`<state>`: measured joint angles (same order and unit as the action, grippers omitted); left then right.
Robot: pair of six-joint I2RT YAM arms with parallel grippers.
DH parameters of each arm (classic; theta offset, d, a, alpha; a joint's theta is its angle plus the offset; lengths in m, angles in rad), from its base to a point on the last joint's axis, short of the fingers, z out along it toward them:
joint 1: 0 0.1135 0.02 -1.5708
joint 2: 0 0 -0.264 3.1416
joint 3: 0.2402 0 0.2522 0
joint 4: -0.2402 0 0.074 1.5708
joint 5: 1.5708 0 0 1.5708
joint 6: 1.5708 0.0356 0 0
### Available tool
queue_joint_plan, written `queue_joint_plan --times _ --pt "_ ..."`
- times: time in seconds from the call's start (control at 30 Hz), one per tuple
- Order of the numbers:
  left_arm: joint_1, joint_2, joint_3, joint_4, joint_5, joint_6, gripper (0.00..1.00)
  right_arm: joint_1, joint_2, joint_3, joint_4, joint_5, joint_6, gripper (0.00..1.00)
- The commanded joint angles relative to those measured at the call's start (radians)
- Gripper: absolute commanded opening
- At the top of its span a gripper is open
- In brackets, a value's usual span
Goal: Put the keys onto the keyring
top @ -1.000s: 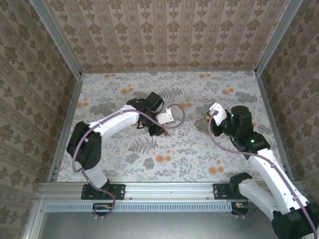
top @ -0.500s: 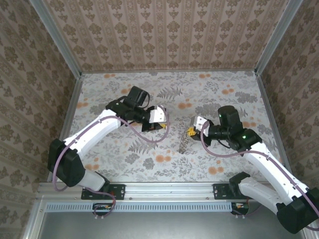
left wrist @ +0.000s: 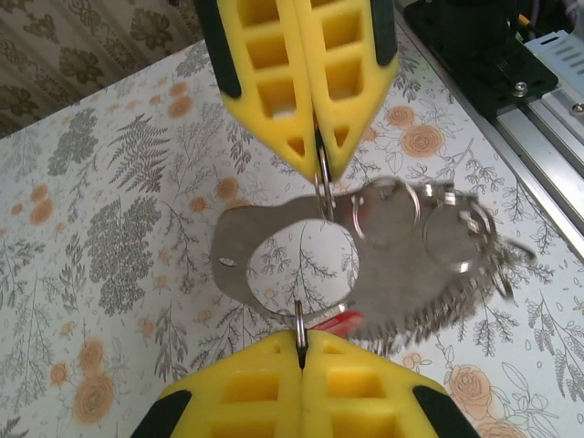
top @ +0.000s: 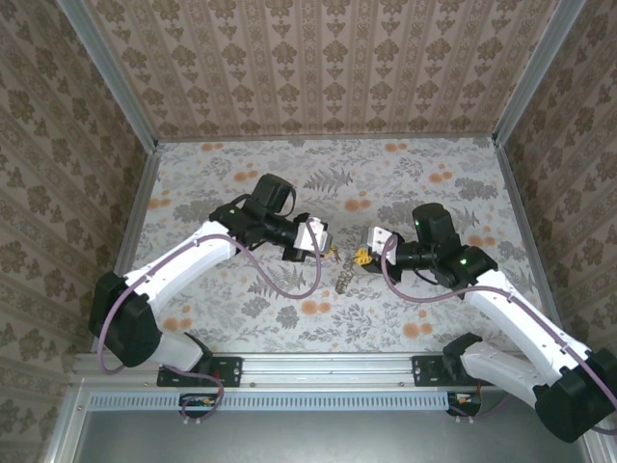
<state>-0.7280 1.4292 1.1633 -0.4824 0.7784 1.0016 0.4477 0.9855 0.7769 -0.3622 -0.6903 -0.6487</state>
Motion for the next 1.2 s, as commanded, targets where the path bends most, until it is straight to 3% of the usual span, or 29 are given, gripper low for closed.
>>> queue_joint_plan --times 0.0,0.6,1.17 --pt "-0.009 -0.014 -0.007 0.033 0.023 0.045 0.00 0.018 0.020 0.005 0.046 -0.054 -0.005 0.00" --pt "-0.075 0.019 0.023 -0.053 -0.034 0.165 0.00 0.053 0.086 0.050 0.056 -0.103 -0.016 0.00" --pt "-0.092 -0.007 -0.011 -0.009 -0.010 0.206 0.00 0.055 0.103 0.064 0.051 -0.079 0.037 0.00"
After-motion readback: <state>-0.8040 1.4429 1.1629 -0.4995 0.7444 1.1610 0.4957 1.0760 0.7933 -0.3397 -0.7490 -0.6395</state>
